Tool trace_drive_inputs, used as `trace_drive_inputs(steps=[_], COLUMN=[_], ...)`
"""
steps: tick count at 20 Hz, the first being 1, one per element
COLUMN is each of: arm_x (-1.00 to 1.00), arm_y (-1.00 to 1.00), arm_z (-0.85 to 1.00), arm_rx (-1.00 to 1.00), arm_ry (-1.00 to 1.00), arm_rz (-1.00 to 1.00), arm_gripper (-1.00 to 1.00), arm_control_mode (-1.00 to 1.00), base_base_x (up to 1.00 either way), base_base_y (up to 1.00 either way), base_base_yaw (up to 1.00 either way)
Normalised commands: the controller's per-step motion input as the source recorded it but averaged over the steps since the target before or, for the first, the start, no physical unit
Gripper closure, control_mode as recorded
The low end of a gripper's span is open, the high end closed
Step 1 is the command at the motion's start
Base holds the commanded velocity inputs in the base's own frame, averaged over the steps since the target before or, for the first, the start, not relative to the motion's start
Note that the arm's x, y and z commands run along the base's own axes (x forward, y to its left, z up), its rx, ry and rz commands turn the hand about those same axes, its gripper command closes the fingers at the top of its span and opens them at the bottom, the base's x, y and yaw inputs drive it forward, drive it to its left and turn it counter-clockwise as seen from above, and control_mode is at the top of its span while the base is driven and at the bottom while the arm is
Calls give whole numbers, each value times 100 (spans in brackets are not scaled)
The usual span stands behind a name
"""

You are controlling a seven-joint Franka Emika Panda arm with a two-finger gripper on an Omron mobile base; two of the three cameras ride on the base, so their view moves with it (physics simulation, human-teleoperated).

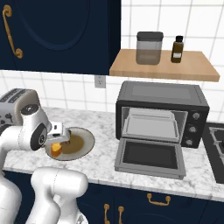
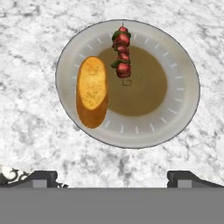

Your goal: Pick up the kebab skewer and baguette bread, and place them inside the toaster oven. Close the toaster oven door and start by setting the timer.

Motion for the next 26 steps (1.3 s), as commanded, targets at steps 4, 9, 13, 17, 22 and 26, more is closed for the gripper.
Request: trace_drive_inputs(steps=[4, 9, 13, 17, 22, 26], arm_x=[41, 58, 60, 47, 5, 0], arm_y=[68, 26, 9, 15, 14, 0], arm_z=[-41, -20, 0, -19, -27, -27], arm_rx=[-3, -2, -1, 0, 0, 0], arm_ry=[19, 15, 12, 21, 19, 6], arm_rz=[-2, 0, 0, -3, -7, -4], arm_gripper=[-100, -100, -100, -100, -100, -100], arm_control_mode=[-100, -100, -100, -100, -100, -100], base_base_x=[0, 0, 0, 0, 0, 0], base_base_y=[0, 0, 0, 0, 0, 0], base_base_yaw=[0, 0, 0, 0, 0, 0])
